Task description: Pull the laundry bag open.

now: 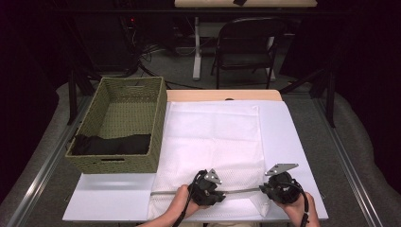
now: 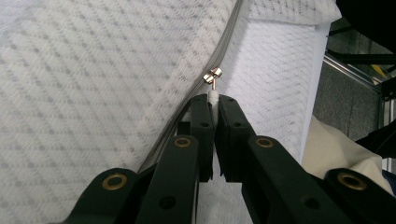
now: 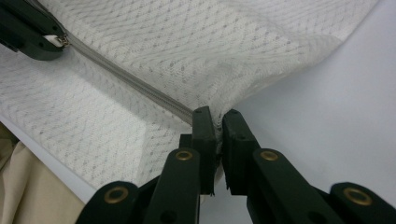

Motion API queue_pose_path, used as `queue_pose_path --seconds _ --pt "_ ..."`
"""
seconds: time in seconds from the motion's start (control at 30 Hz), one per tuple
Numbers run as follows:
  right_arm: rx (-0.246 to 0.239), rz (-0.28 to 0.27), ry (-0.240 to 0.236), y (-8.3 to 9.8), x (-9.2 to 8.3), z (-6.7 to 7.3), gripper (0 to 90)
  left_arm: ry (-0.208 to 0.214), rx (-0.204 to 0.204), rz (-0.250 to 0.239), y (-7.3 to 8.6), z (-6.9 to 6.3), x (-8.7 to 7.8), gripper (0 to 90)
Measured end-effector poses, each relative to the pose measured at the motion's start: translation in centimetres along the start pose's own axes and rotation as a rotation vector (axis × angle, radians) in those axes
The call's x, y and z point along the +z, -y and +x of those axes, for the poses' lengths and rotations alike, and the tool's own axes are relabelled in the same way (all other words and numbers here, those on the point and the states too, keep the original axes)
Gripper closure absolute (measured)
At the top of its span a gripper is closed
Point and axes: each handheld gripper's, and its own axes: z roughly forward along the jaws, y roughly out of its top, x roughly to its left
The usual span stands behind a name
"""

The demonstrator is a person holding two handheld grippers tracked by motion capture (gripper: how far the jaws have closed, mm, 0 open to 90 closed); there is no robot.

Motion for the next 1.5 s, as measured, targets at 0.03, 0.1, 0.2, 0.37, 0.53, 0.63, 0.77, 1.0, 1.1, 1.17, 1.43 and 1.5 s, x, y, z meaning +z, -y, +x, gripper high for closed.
queue_pose_path --seconds 0.03,0.1,0.2,0.37,0.53,0.63,0.77,1.0,1.1,1.17,1.43,1.5 --pt "-0.003 0.002 0.001 0.0 0.0 0.0 84.8 0.0 0.0 0.0 0.0 0.0 0.0 86.4" --pt "-0.001 0.003 0.0 0.0 0.0 -0.1 84.8 -0.001 -0.007 0.0 0.3 0.2 -0.1 86.4" --pt "0.004 0.005 -0.001 0.1 0.0 -0.1 84.8 -0.001 -0.003 0.003 0.3 0.2 -0.2 86.4" --pt "-0.002 0.009 0.006 0.1 0.0 -0.1 84.8 -0.006 -0.005 0.003 0.5 0.3 -0.4 86.4" --pt "0.0 0.001 0.011 0.1 -0.2 0.0 84.8 -0.011 -0.017 -0.002 0.8 0.5 -0.6 86.4" --pt "0.002 -0.001 0.015 0.1 -0.2 0.0 84.8 -0.011 -0.023 -0.005 1.0 0.6 -0.8 86.5" --pt "0.002 0.003 0.017 0.1 -0.2 0.0 84.8 -0.013 -0.027 -0.012 1.2 0.7 -0.9 86.5" --pt "0.002 0.004 0.03 0.0 -0.2 0.0 84.9 -0.019 -0.034 -0.006 1.6 0.8 -1.3 86.5" --pt "-0.001 0.003 0.035 0.0 -0.3 0.0 84.9 -0.023 -0.032 -0.005 1.7 0.9 -1.4 86.5" --pt "0.012 0.005 0.032 0.1 -0.4 0.0 84.9 -0.025 -0.031 -0.002 1.8 0.9 -1.6 86.5" --pt "0.005 0.009 0.043 0.1 -0.3 -0.1 84.9 -0.034 -0.036 0.006 2.2 1.1 -2.0 86.5" --pt "0.01 0.009 0.043 0.1 -0.3 -0.1 84.9 -0.036 -0.037 0.005 2.2 1.2 -2.1 86.5"
